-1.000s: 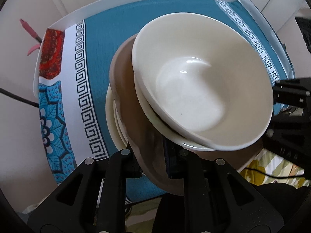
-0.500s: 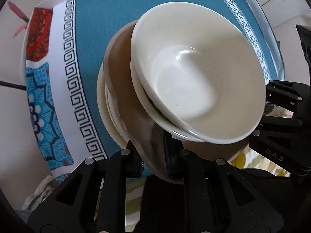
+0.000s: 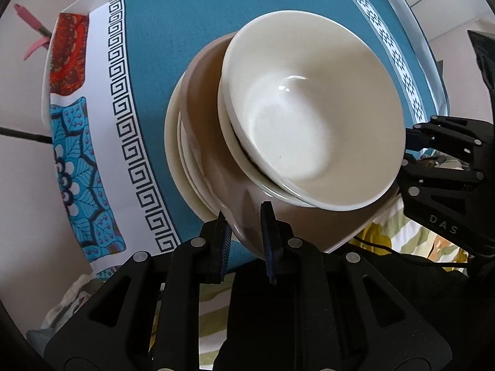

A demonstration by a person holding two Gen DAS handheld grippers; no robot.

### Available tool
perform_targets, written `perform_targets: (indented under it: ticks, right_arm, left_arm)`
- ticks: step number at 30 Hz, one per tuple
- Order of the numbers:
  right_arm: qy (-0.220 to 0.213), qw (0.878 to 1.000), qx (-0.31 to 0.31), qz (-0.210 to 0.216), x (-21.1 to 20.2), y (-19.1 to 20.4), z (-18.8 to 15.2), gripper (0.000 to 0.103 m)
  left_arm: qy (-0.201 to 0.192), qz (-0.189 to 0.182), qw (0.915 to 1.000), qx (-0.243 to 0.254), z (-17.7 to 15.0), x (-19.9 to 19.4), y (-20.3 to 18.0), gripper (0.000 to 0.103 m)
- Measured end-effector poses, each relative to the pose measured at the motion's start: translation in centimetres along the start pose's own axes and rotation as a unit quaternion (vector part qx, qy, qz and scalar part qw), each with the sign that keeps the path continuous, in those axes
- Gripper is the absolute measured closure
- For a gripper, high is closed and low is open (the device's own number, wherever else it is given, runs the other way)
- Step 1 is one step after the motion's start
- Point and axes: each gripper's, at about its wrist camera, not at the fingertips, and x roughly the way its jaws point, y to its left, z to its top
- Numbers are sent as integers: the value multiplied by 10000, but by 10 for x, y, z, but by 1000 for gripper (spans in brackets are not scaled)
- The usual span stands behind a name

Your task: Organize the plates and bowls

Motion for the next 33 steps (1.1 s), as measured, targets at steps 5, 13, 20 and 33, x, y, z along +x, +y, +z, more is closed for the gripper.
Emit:
perform_targets:
  ticks: [5, 13, 20, 33]
  right_arm:
    - [-152, 9999, 72, 6, -13, -3, -9, 68]
    - [-547, 9982, 253, -40, -43, -18, -25, 61]
    - [-1206, 9922, 291, 136, -79, -14, -48, 61]
    - [-3816, 9225, 322, -485, -232, 5, -128, 14]
  left_arm:
    - [-132, -20, 9999, -76, -10, -11, 2, 88]
    - [-493, 78, 9985, -203, -28, -38, 5, 87]
    - [-1512, 85, 9880, -306, -54, -88, -18, 87]
    - [-5141, 1120, 8503, -118, -157, -229, -104, 0]
